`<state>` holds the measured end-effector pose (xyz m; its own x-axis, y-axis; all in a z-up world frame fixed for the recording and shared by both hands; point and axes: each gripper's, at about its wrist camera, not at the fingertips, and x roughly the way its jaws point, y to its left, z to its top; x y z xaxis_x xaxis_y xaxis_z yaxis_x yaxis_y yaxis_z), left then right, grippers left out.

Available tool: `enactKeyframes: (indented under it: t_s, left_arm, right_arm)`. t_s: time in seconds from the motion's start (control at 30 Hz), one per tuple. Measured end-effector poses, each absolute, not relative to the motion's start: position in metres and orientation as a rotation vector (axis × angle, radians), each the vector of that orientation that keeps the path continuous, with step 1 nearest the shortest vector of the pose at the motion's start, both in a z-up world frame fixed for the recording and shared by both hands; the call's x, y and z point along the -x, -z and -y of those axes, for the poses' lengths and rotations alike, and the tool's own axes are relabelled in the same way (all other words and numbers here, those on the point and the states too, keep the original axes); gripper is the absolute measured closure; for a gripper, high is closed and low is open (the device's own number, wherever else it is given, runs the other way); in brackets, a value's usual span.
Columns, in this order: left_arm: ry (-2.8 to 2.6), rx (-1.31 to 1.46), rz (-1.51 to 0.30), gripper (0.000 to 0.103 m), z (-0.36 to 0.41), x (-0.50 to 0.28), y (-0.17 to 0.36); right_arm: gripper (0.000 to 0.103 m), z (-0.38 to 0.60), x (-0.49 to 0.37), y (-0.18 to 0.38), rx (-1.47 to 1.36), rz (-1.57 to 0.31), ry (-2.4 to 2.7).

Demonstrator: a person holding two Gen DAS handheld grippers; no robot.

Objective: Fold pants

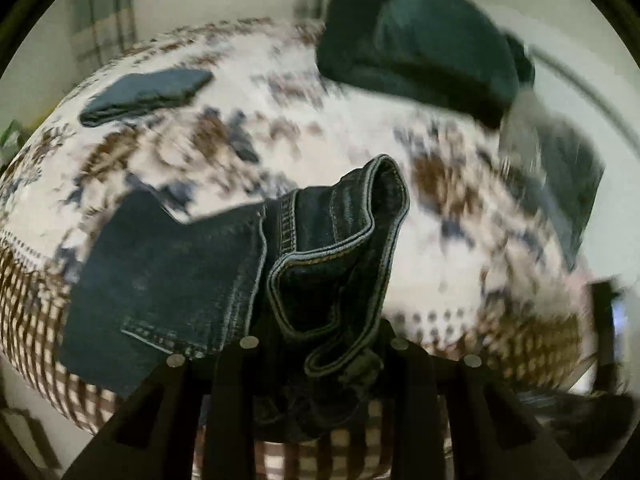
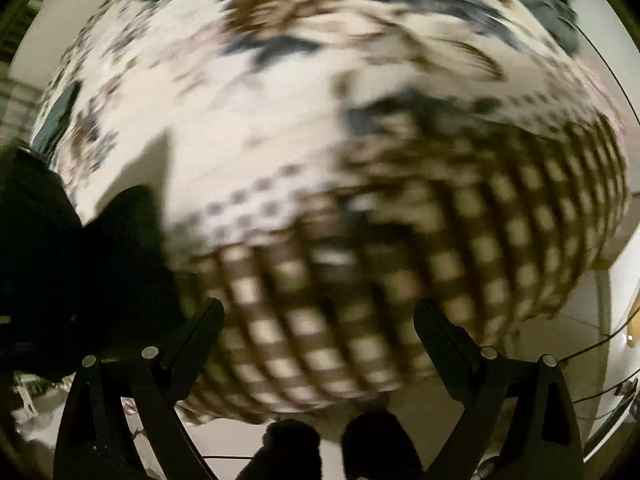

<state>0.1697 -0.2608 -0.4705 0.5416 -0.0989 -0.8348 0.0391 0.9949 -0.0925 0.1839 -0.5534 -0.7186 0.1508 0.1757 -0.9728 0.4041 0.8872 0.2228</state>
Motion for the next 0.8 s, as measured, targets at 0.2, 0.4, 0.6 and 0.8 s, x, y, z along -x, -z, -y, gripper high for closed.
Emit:
enactKeyframes:
  t_s: [0.2, 0.4, 0.6, 0.8]
  left_arm:
    - [0.062, -0.020, -1.114, 0.069, 0.289, -0.176, 0.502]
    - [0.087, -0.008, -1.141, 0.029, 0.295, -0.177, 0.472]
    - [-0.049, -0.060, -1.076, 0.009, 0.251, -0.177, 0.426]
    - [-0.259, -0.180, -1.158, 0.009, 0.183, -0.188, 0.457]
  right_arm:
    - [0.006, 0.605, -0.167, 0.727, -0.556, -1.410, 0.182]
    - [0.006, 0.624, -0.160, 0.720, -0.697, -1.361, 0.113]
    - [0.006, 0.606, -0.180, 0.700, -0.849, -1.286, -0.065]
    - [0.006, 0.529, -0.236, 0.727, -0.932, -1.347, -0.268]
